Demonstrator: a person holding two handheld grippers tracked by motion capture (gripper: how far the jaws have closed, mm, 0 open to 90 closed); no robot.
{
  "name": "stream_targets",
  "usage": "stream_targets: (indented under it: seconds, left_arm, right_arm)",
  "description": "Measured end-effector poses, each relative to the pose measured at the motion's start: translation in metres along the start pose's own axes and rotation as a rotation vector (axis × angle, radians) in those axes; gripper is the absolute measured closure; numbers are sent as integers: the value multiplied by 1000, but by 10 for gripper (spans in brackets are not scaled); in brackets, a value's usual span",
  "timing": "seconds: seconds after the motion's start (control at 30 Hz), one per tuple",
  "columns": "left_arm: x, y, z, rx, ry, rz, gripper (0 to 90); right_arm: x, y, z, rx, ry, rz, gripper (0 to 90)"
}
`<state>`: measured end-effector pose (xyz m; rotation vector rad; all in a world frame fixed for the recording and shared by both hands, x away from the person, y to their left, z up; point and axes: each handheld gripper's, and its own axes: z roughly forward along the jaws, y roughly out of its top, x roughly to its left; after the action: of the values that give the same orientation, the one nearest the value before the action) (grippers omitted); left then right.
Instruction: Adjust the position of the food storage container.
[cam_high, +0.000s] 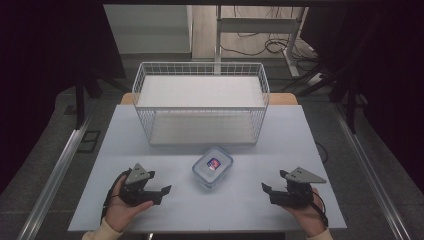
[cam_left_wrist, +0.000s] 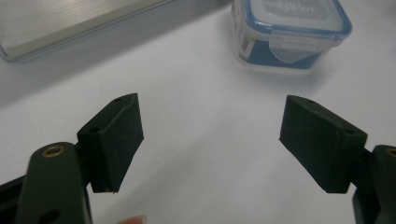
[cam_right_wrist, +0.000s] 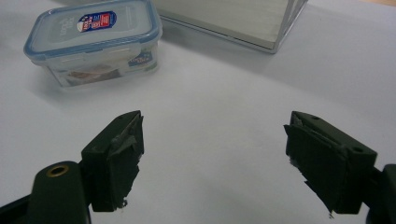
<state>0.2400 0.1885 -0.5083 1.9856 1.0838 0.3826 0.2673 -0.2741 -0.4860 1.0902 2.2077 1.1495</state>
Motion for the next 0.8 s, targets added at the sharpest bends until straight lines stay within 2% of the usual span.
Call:
stream_targets:
  seconds: [0.23,0.37,0.5,0.67,0.8]
  left_arm:
    - [-1,3,0,-18,4,7,210]
    - [-1,2,0,2,16,22,199]
    - [-1,3,0,-3,12,12,200]
    - [0,4,4,9,12,23,200]
    - [1,5,3,1,18,18,200]
  right_arm:
    - [-2,-5,-4,-3,11,15,187]
    - [0,-2,-3,-11,11,11,186]
    - [3,-4,-6,-9,10,13,187]
    - [-2,-2,-6,-22,4,20,188]
    - [-6,-3,-3,-15,15,34,190]
